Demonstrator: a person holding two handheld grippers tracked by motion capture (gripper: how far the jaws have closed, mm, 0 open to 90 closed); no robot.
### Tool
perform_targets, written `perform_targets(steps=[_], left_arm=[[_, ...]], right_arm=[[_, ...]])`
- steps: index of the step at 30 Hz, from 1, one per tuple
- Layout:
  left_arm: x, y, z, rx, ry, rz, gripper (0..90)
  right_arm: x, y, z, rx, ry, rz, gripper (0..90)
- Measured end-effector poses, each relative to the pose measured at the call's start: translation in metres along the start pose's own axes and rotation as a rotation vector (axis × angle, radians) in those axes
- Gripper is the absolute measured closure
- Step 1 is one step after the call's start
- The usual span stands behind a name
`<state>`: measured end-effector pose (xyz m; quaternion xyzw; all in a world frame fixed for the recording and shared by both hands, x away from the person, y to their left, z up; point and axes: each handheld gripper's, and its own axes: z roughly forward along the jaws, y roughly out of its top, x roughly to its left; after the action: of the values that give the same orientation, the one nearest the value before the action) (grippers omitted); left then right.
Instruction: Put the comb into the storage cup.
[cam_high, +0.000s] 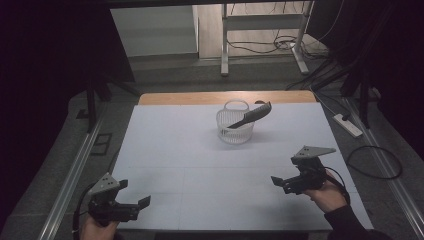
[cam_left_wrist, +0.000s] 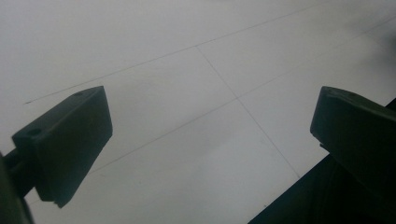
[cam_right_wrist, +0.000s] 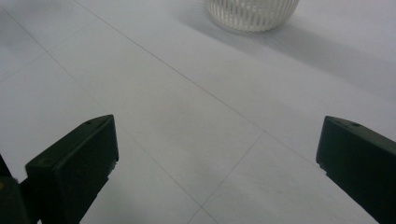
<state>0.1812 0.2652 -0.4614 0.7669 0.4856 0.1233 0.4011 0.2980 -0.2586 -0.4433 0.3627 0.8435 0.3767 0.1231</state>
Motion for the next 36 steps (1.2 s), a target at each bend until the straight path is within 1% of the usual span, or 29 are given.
perform_targets(steps=[8, 17, 30, 36], left_arm=[[0.000, 0.000, 0.000, 0.000, 0.000, -0.001, 0.0], [0.000, 0.000, 0.000, 0.001, 0.001, -0.001, 0.0], [0.001, 0.000, 0.000, -0.001, -0.003, -0.006, 0.0], [0.001, 0.000, 0.000, -0.002, -0.003, -0.007, 0.0]], right_arm=[[0.000, -0.006, -0.006, -0.007, -0.009, 0.005, 0.0], [0.000, -0.013, -0.012, 0.000, -0.023, 0.010, 0.0], [0.000, -0.021, -0.021, -0.003, -0.040, 0.027, 0.0], [-0.001, -0.026, -0.026, 0.006, -0.058, 0.033, 0.0]])
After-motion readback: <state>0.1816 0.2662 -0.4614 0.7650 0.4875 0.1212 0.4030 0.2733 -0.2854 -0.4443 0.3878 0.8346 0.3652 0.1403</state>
